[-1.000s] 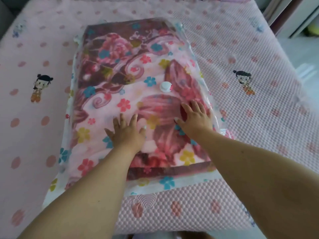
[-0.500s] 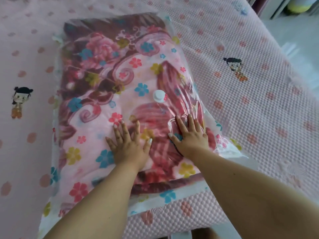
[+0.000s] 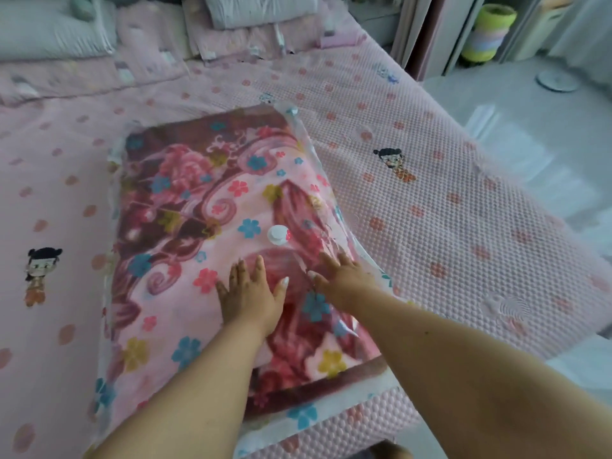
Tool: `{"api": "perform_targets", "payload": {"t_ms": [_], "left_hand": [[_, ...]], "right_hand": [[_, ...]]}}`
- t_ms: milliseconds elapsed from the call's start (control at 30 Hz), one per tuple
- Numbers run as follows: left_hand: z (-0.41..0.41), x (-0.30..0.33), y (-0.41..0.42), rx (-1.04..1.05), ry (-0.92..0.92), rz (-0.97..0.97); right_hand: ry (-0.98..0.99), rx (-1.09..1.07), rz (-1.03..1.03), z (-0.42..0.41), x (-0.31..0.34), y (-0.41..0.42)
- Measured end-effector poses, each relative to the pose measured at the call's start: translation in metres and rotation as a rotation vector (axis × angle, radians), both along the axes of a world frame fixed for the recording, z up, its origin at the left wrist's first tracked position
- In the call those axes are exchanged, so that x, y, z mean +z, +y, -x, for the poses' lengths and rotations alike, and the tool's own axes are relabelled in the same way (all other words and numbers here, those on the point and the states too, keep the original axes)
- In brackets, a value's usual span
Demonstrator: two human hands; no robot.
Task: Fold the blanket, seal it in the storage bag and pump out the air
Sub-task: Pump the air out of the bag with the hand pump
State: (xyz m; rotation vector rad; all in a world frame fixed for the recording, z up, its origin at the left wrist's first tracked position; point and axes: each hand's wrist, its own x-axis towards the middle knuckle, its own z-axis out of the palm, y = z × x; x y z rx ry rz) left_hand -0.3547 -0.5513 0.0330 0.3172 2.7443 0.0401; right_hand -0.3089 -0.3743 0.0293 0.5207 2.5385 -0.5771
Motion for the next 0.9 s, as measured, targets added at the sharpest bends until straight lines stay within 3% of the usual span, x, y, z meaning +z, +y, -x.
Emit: {"api": "perform_targets", "payload": {"t_ms": [467,767,900], "left_hand": [[-0.002,0.159,0.209,-0.247,0.154,-0.205],[-0.077,0.208,0.403,-0.332,0.188,-0.386],[-0.097,0.211,0.469,-0.376,0.169,-0.399]], "right_hand": [[0.512,-0.306,-0.054,-0.037,0.165,0.179],[0.725,-0.358,-0.005,-0.115,0.231,0.362],[0.72,-0.392,-0.018,-0.132,0.239,0.423]]}}
